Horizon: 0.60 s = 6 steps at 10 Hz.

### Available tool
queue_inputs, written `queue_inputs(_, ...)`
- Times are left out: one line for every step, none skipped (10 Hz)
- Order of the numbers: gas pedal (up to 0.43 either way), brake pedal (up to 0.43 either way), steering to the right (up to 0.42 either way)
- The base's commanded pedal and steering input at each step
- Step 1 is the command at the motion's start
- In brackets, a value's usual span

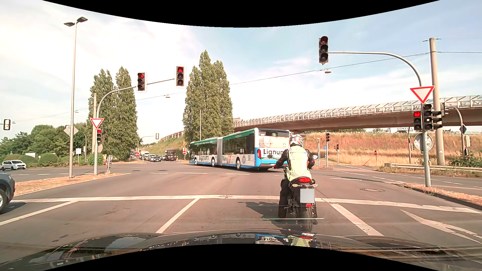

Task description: Follow the waypoints while adhering to traffic rules and regulations

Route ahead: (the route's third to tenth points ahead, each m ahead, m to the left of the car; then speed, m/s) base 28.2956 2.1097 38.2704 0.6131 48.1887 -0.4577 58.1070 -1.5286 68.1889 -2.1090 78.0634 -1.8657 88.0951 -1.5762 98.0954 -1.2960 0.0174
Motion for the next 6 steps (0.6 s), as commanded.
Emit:
queue_inputs(0.000,0.000,0.128)
queue_inputs(0.000,0.000,0.128)
queue_inputs(0.000,0.000,0.128)
queue_inputs(0.000,0.000,0.128)
queue_inputs(0.000,0.000,0.128)
queue_inputs(0.000,0.000,0.128)
